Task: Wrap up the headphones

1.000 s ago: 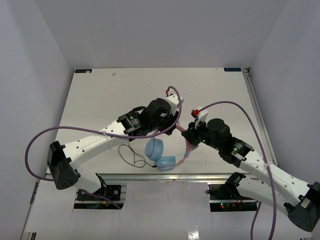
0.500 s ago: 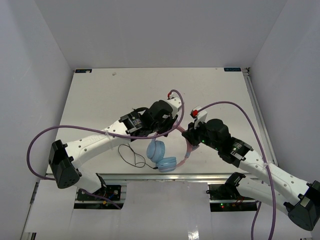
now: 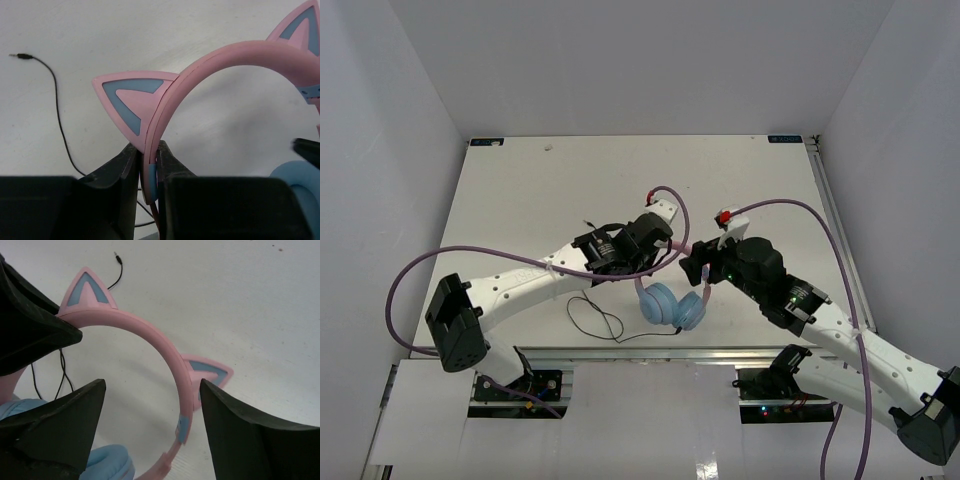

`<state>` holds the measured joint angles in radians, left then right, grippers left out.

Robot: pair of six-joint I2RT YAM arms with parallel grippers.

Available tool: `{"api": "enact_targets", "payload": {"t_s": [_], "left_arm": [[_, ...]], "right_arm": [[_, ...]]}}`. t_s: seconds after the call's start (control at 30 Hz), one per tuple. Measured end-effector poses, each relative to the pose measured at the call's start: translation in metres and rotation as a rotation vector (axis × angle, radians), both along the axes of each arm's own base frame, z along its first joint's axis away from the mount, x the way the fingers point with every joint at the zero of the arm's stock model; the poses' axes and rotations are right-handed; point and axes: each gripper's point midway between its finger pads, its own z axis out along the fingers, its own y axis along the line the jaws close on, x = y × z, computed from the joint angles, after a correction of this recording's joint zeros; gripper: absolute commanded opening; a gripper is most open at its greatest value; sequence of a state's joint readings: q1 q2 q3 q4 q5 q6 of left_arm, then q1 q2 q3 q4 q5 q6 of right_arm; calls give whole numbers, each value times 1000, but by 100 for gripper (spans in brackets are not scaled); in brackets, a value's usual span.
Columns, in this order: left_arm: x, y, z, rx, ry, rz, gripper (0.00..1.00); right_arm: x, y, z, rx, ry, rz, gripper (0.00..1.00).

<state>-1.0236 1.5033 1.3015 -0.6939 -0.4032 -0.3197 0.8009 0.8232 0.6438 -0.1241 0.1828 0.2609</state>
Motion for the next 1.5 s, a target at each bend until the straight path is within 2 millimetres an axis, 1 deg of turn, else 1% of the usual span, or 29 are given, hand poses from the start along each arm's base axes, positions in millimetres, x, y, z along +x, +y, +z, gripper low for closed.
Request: {"api": "enact_targets", "payload": {"t_s": [0.13, 0.2, 0.27, 0.37, 0.5, 0.57, 0.63, 0.7, 0.73, 0.83, 0.87, 0.97, 1.03, 1.1, 1.13, 1.17, 1.2, 1.23, 1.27, 1.3, 1.33, 1.4, 1.43, 1.5], "left_arm": [[8, 23, -12, 17, -37, 147, 0], [9, 32, -15, 11, -51, 199, 0], [8, 36, -15, -10, -59, 222, 0], [4, 42, -7, -68, -76, 249, 0], [-1, 47, 14, -185, -116, 270, 0], [-2, 47, 24, -242, -138, 270, 0], [-5, 47, 28, -290, -162, 267, 0], [-8, 47, 27, -326, -179, 262, 0], [-9, 47, 24, -339, -182, 261, 0], [-11, 46, 17, -357, -188, 257, 0], [-11, 45, 15, -360, -190, 256, 0], [-10, 42, 18, -380, -202, 261, 0], [-9, 39, 22, -399, -212, 258, 0], [-7, 37, 25, -411, -221, 255, 0], [-7, 37, 26, -414, -225, 253, 0], [-7, 36, 27, -415, -228, 249, 5], [-6, 35, 29, -421, -233, 244, 16], [-6, 33, 31, -426, -238, 235, 34], [-7, 32, 31, -420, -238, 221, 50], [-9, 30, 31, -419, -232, 205, 64], [-10, 27, 30, -418, -224, 187, 74], [-16, 21, 33, -413, -198, 135, 77], [-19, 16, 39, -406, -185, 102, 77], [-22, 6, 62, -408, -175, 42, 78]], "right_arm": [[7, -10, 11, 32, -8, -94, 84], [11, -14, 14, 40, -12, -128, 83], [13, -18, 13, 35, -10, -157, 81], [16, -21, 4, 9, 7, -179, 78], [18, -20, -9, -24, 41, -194, 76], [19, -19, -12, -24, 53, -196, 75], [19, -15, -12, -11, 58, -189, 74], [19, -11, -11, 10, 60, -177, 72], [18, -8, -10, 24, 60, -170, 69], [18, -3, -11, 52, 59, -155, 55], [18, -2, -11, 60, 59, -151, 52], [17, 3, -12, 84, 67, -141, 43], [17, 6, -13, 92, 71, -132, 33], [17, 9, -15, 94, 78, -122, 21], [17, 11, -16, 95, 83, -116, 11], [17, 12, -19, 90, 90, -113, 8], [17, 11, -25, 67, 98, -112, 8], [17, 10, -31, 42, 107, -111, 8], [16, 9, -36, 26, 117, -110, 8], [16, 9, -39, 17, 124, -109, 8], [15, 8, -41, 11, 130, -109, 8], [14, 7, -44, 1, 136, -108, 8], [13, 7, -45, -2, 138, -103, 8], [12, 7, -46, -11, 144, -98, 8]]}}
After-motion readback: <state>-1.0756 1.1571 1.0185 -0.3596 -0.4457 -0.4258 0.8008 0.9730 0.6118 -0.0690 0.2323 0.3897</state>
